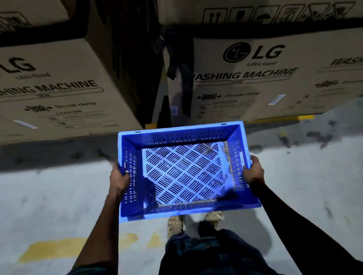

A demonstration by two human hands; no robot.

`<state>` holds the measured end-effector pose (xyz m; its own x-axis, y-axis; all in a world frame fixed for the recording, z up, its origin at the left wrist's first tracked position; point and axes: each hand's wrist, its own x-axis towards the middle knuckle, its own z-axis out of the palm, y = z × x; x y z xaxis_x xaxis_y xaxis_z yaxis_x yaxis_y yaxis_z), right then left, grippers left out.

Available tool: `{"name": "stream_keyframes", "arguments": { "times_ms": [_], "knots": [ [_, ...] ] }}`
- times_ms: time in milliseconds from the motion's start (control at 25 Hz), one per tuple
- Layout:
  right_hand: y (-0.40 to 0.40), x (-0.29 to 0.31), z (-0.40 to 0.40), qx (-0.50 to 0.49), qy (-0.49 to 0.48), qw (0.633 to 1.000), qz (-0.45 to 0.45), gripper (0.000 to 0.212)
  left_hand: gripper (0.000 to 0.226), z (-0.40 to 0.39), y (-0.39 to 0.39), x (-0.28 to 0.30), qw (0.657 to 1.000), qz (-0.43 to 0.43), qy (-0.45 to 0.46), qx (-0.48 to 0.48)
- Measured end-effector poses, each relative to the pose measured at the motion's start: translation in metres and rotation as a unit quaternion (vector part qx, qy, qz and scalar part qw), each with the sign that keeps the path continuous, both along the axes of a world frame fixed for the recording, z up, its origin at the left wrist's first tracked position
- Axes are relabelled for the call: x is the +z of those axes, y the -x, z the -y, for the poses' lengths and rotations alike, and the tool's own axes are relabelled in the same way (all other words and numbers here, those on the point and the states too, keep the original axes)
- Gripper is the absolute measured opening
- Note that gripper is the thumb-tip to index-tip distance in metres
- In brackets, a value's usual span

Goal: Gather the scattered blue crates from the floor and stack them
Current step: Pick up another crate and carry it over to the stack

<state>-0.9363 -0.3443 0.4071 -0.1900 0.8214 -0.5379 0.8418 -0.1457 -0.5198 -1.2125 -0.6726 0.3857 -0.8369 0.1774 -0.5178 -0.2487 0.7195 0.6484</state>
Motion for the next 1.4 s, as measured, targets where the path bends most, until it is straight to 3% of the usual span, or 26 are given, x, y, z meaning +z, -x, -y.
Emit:
{"name": "stream_keyframes", "arguments": {
  "times_ms": [280, 480, 760, 920, 1080, 1200, 1400],
  "knots": [
    [0.003, 0.006, 0.001, -0.004, -0.007, 1.0, -0.017, 0.045, 0.039, -0.011, 0.02, -0.01, 0.999, 0.018, -0.019, 0.03],
    [-0.005, 0.006, 0.005, 0.007, -0.006, 1.0, -0.01, 0.047, 0.047, -0.006, 0.009, -0.008, 0.998, 0.024, -0.038, 0.041],
    [-0.04, -0.002, 0.03, 0.055, -0.005, 0.998, 0.019, 0.068, 0.035, 0.016, -0.014, -0.01, 0.999, -0.031, 0.028, -0.007],
    [-0.063, -0.009, 0.06, 0.022, -0.016, 0.996, 0.082, 0.056, 0.039, 0.038, -0.028, -0.013, 0.993, -0.025, 0.112, -0.026],
    [-0.078, -0.015, 0.067, -0.019, 0.004, 0.999, 0.033, 0.057, 0.03, 0.063, -0.053, -0.012, 0.976, 0.007, 0.216, -0.025],
    [-0.075, -0.016, 0.068, 0.014, -0.029, 0.999, 0.009, 0.07, 0.028, 0.069, -0.059, -0.009, 0.974, -0.031, 0.225, -0.018],
    [-0.083, -0.023, 0.067, 0.032, -0.04, 0.999, -0.004, 0.069, 0.03, 0.071, -0.055, -0.009, 0.973, -0.035, 0.218, -0.066]
  ]
}}
